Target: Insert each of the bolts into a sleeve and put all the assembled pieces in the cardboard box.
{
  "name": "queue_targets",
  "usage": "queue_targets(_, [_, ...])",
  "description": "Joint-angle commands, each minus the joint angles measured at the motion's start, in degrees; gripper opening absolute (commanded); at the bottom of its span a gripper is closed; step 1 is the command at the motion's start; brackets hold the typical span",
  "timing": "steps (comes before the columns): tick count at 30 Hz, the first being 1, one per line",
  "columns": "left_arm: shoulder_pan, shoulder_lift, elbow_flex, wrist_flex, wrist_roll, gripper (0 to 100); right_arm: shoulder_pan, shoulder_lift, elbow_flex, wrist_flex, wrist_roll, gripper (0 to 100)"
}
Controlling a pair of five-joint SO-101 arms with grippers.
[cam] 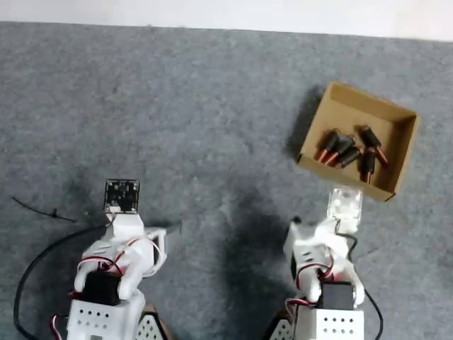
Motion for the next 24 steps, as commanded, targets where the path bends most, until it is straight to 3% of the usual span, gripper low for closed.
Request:
queue_targets(1, [-0.7, -0.7, 1.1, 6.7, -0.4, 27, 1.7, -0.3, 7.9, 5.6, -0.4, 25.2])
queue_targets(24, [-0.7, -0.7, 1.1, 6.8, -0.4, 27, 1.7, -2.1, 8.0, 5.9, -0.4, 25.2])
